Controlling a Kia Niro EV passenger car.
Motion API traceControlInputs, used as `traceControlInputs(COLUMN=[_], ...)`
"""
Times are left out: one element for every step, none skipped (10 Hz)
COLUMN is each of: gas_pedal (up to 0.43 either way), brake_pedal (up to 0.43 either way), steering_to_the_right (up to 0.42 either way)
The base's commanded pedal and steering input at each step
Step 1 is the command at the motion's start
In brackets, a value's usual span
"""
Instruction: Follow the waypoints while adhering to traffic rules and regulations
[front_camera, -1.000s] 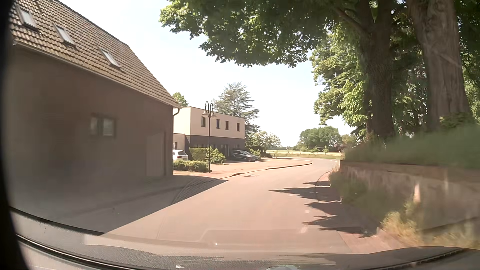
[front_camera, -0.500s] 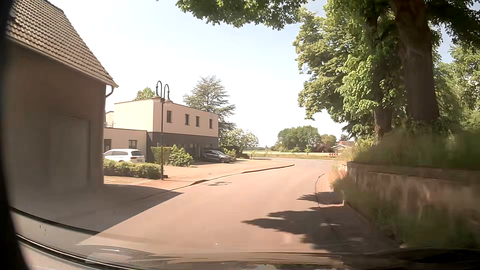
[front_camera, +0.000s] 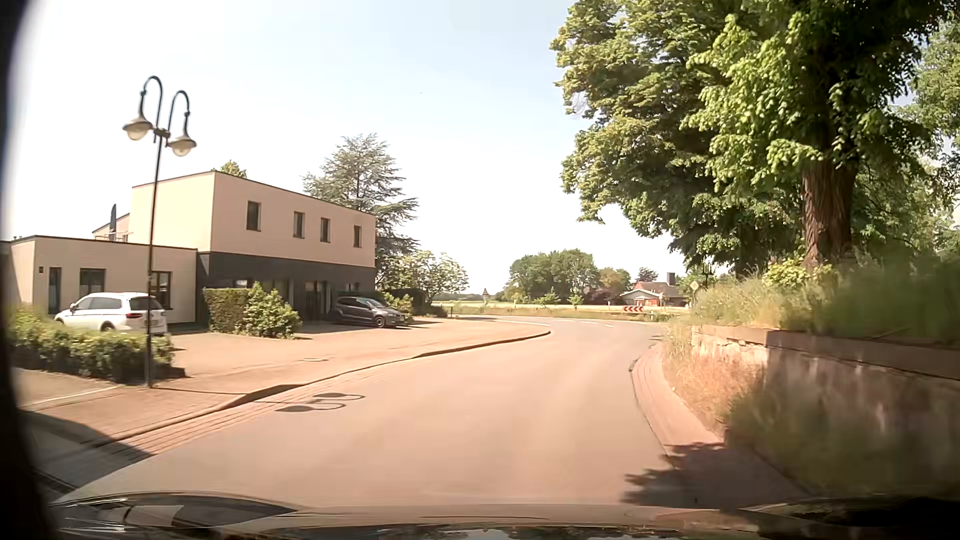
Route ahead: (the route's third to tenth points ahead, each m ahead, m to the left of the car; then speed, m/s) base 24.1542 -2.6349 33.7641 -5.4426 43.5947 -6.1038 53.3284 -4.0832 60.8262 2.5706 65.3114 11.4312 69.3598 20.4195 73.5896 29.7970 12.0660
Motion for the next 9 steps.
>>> traceControlInputs(gas_pedal=[0.118, 0.118, 0.118, 0.110, 0.110, 0.087, 0.079, 0.059, 0.039], brake_pedal=[0.000, 0.000, 0.000, 0.000, 0.000, 0.000, 0.000, 0.000, 0.000], steering_to_the_right=[0.068, 0.068, 0.067, 0.067, 0.067, 0.067, 0.067, 0.067, 0.065])
